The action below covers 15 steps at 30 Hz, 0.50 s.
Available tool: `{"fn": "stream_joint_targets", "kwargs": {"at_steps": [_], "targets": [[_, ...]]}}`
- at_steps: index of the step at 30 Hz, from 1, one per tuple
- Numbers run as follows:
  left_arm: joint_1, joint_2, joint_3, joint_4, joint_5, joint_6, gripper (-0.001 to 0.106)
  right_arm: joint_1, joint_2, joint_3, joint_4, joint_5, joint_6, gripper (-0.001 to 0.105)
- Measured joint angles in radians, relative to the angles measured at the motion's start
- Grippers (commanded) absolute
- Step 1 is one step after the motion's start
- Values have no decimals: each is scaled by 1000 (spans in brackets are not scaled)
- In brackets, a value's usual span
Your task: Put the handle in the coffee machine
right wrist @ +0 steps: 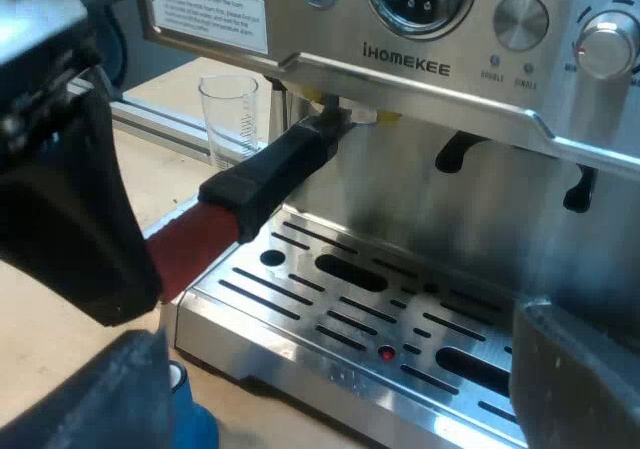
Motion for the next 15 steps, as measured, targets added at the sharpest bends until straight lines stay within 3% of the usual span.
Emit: {"fn": "stream_joint_targets", "kwargs": {"at_steps": [5, 10, 15], "targets": [[85, -6, 0, 59, 53, 52, 0, 0, 0, 0, 0, -23, 1, 71], [132, -42, 0, 57, -17, 62, 0, 0, 0, 0, 0, -114, 4, 71], [131, -110, 0, 53, -20, 64, 0, 0, 0, 0, 0, -186, 6, 71]]}}
